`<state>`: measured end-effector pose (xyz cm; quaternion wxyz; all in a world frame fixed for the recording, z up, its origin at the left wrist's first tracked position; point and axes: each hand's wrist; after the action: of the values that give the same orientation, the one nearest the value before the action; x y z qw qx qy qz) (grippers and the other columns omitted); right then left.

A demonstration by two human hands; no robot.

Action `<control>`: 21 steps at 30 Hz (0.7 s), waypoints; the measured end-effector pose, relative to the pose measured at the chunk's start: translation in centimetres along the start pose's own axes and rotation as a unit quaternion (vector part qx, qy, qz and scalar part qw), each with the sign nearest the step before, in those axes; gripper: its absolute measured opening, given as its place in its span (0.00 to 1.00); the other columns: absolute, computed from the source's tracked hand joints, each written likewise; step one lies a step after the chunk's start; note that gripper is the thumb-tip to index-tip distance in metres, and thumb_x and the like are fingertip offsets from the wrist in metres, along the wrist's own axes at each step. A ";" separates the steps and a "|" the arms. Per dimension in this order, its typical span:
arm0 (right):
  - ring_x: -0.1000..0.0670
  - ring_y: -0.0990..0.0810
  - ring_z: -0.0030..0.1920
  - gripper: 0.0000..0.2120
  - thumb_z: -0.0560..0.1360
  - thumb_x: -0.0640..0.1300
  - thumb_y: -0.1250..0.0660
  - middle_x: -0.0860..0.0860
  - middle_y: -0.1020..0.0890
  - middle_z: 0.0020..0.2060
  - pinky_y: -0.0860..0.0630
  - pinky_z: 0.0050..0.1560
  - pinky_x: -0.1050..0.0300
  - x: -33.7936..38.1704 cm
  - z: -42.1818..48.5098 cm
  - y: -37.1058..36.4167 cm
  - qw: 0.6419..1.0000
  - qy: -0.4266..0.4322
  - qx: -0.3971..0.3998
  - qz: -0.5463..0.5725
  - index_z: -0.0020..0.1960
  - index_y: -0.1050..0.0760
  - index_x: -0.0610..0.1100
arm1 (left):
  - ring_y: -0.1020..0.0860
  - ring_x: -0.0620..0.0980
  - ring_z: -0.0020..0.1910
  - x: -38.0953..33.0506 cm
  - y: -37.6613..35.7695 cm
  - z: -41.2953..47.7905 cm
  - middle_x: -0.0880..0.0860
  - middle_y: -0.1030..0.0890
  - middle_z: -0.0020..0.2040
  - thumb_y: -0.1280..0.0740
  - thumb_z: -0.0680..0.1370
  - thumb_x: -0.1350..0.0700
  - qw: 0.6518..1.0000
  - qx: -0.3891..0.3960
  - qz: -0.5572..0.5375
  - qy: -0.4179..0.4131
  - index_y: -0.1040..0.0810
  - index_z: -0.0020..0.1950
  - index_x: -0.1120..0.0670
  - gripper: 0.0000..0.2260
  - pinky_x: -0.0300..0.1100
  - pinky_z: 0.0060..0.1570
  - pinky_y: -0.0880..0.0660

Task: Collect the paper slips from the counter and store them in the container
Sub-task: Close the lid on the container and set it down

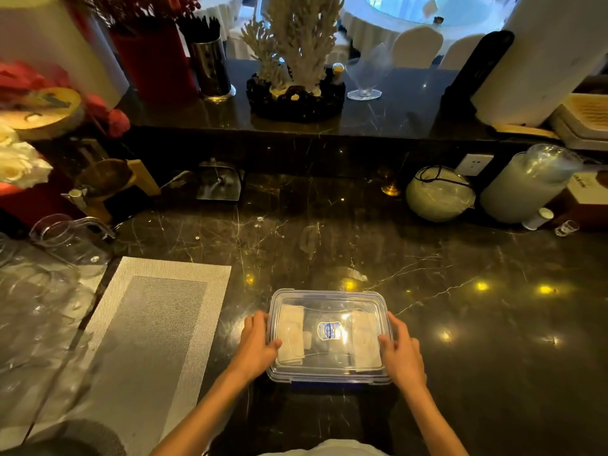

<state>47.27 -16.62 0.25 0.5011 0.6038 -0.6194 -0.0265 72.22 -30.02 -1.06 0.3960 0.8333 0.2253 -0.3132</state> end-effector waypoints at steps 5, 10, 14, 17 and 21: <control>0.38 0.25 0.64 0.24 0.80 0.47 0.37 0.39 0.28 0.67 0.25 0.63 0.34 -0.5 0.4 1.1 0.991 -0.007 0.063 0.116 0.75 0.38 0.55 | 0.37 0.58 0.73 -0.9 0.6 0.8 0.57 0.40 0.70 0.28 0.74 0.59 0.998 0.038 0.042 0.013 0.44 0.74 0.53 0.34 0.56 0.73 0.36; 0.47 0.18 0.57 0.28 0.77 0.56 0.36 0.46 0.22 0.64 0.17 0.42 0.55 -2.2 -0.9 0.7 0.963 -0.060 0.120 0.234 0.75 0.39 0.54 | 0.46 0.55 0.77 -3.0 2.0 2.8 0.52 0.44 0.77 0.35 0.78 0.43 0.976 0.027 0.192 -0.096 0.48 0.79 0.46 0.34 0.57 0.74 0.44; 0.48 0.16 0.51 0.27 0.77 0.53 0.35 0.45 0.20 0.62 0.18 0.34 0.58 -2.2 -1.0 0.1 0.947 -0.092 0.109 0.288 0.74 0.37 0.53 | 0.42 0.53 0.76 -6.1 2.8 6.6 0.52 0.36 0.76 0.42 0.80 0.39 0.941 0.080 0.301 -0.131 0.40 0.77 0.47 0.27 0.54 0.74 0.46; 0.44 0.17 0.55 0.29 0.77 0.51 0.34 0.42 0.22 0.65 0.19 0.35 0.58 -1.9 -0.9 0.3 0.944 -0.092 0.103 0.301 0.75 0.38 0.52 | 0.39 0.55 0.76 -7.8 2.7 8.5 0.53 0.34 0.76 0.41 0.79 0.38 0.926 0.159 0.323 -0.108 0.39 0.77 0.49 0.29 0.55 0.74 0.45; 0.41 0.23 0.64 0.34 0.77 0.54 0.34 0.40 0.28 0.70 0.21 0.59 0.44 -2.1 -1.4 -0.3 0.948 -0.085 0.073 0.298 0.78 0.44 0.50 | 0.29 0.57 0.70 -8.8 2.5 9.3 0.58 0.28 0.71 0.37 0.81 0.49 0.921 0.275 0.263 -0.081 0.31 0.72 0.58 0.23 0.45 0.66 0.33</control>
<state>47.92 -14.28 -0.45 0.3862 0.4218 -0.8118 0.1177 64.40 -40.06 1.80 0.2368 0.9102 -0.1300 -0.3141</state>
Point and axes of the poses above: each hand's wrist, its own z-axis towards the middle knuckle, its own y-axis out of the back of the hand, x = y × z
